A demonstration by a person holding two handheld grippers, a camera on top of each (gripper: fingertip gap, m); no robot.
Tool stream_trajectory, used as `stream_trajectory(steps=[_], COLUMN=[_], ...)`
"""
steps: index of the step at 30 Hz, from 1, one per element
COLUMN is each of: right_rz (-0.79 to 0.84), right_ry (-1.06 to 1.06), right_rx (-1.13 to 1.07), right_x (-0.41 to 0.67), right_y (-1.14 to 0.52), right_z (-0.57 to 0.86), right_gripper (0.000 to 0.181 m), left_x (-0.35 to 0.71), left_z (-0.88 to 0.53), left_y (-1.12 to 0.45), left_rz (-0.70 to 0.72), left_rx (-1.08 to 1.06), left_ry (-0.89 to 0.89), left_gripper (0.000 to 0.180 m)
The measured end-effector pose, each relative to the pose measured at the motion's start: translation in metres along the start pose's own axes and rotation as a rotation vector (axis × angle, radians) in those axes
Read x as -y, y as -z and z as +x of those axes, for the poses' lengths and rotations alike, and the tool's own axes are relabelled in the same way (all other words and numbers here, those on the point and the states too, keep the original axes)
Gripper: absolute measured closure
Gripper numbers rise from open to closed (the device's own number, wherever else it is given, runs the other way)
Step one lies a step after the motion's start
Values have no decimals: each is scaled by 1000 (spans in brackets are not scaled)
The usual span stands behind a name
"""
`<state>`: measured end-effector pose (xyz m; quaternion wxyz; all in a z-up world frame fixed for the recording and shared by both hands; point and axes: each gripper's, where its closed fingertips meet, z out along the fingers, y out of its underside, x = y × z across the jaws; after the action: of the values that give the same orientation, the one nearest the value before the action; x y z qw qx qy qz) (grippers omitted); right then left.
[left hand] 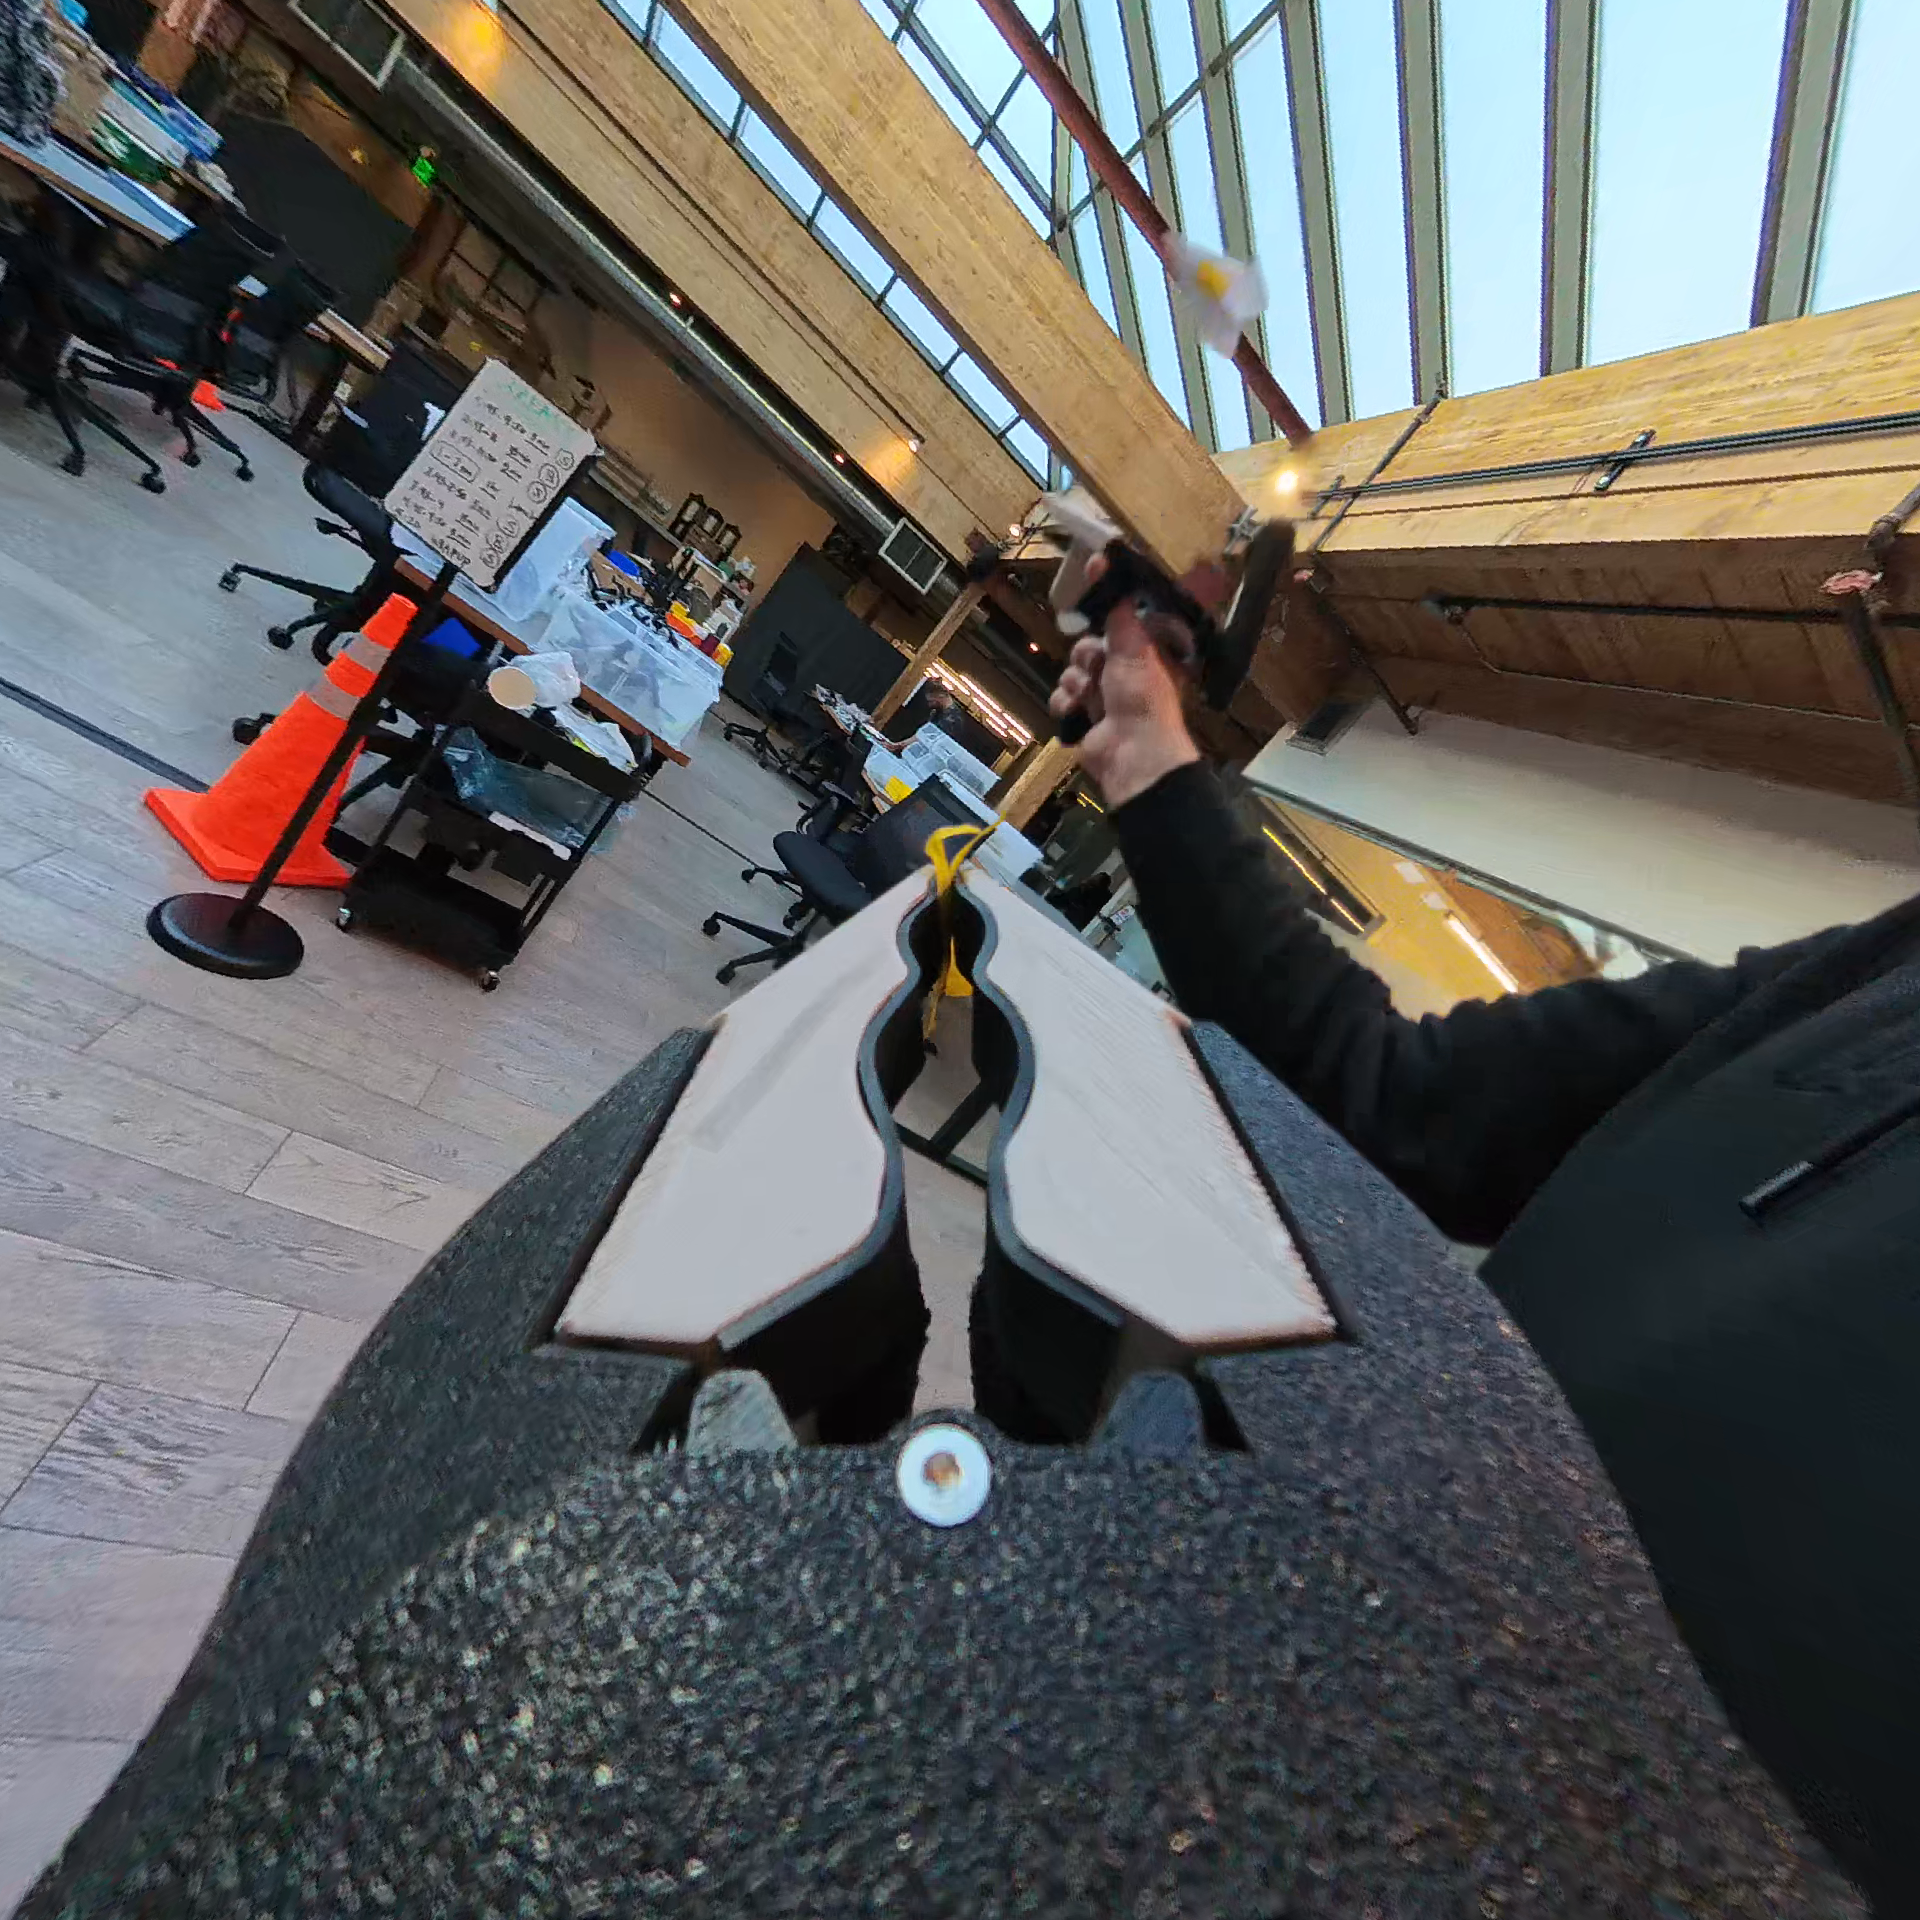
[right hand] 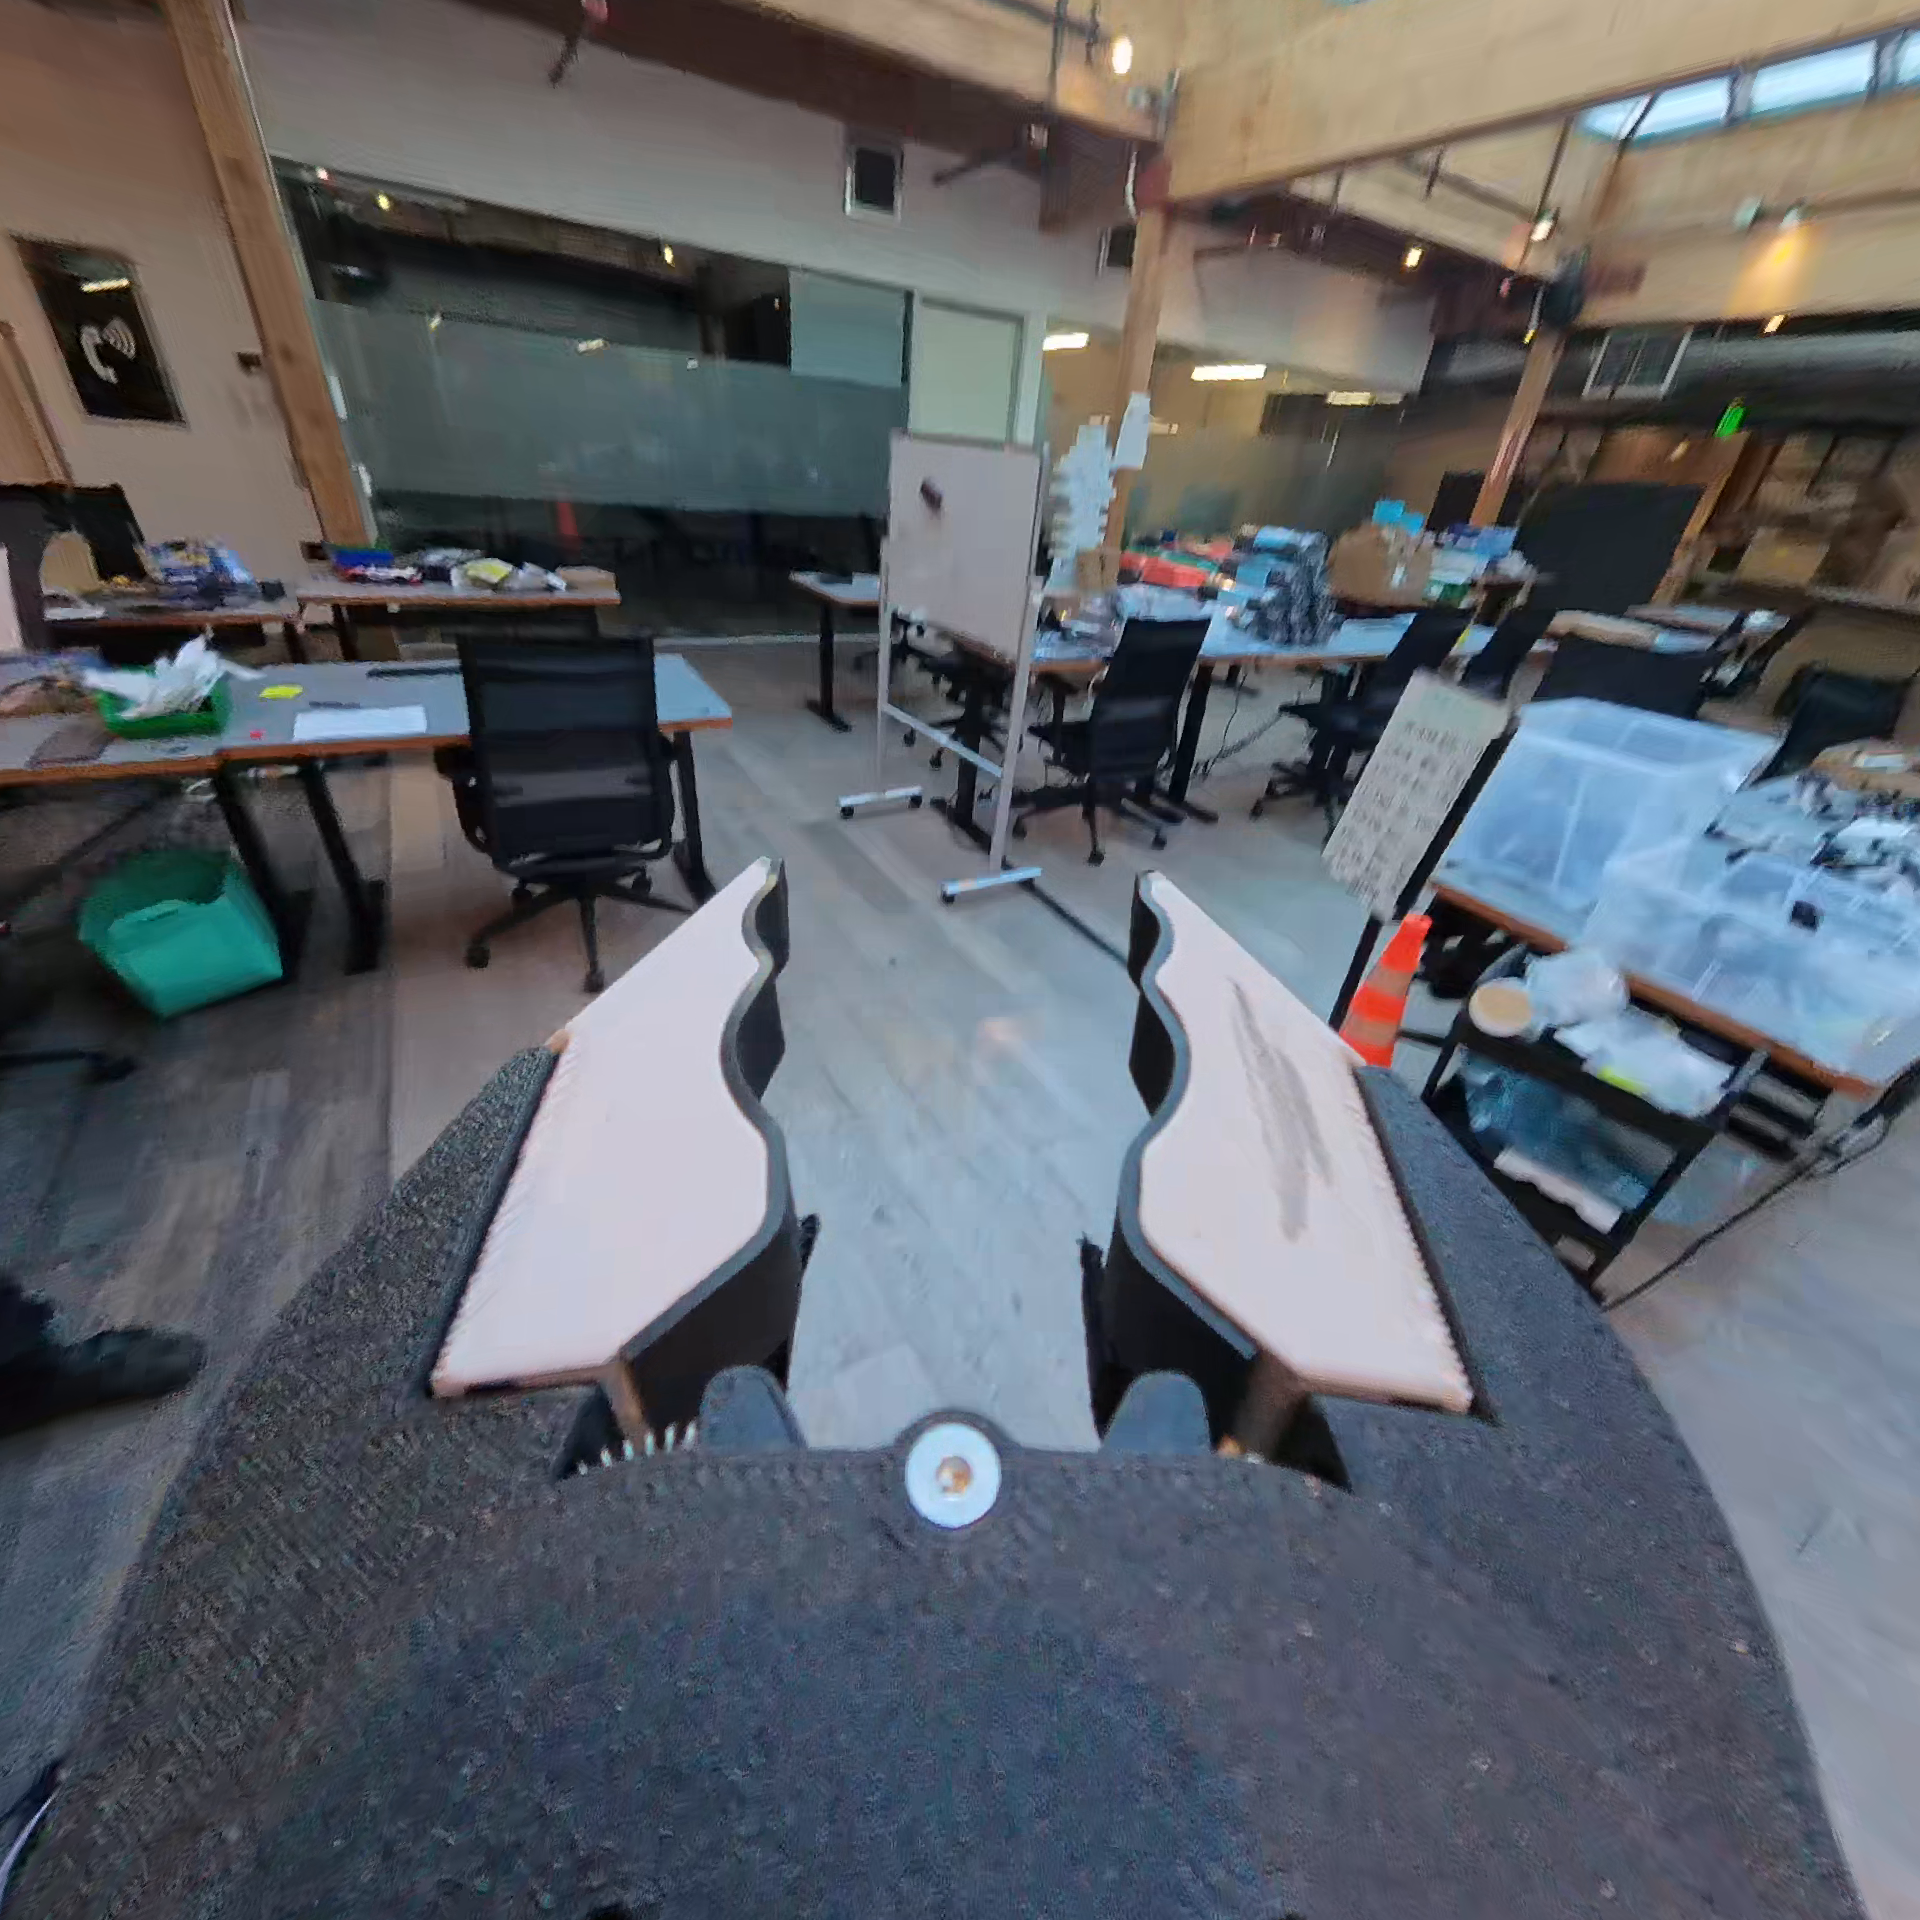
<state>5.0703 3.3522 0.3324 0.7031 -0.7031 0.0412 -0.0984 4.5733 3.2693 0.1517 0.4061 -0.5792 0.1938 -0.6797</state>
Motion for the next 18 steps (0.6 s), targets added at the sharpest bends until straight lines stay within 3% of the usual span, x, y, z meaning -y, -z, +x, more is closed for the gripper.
stream_trajectory(steps=[8,10,15,18], right_rz=[-507,-555,-783,-865], right_ry=[-108,-250,-544,-483], right_rx=[258,393,598,689], right_x=[-286,-335,-442,-466], right_y=[146,190,309,358], right_z=[-163,-226,-364,-417], right_gripper=[121,133,130,130], left_x=[-70,-80,-100,-107], left_z=[16,16,7,6], left_y=[30,47,93,116], left_rz=[-184,-195,-206,-188], left_rx=[-40,-23,53,85], left_ry=[27,46,63,90], left_gripper=[180,180,180,180])
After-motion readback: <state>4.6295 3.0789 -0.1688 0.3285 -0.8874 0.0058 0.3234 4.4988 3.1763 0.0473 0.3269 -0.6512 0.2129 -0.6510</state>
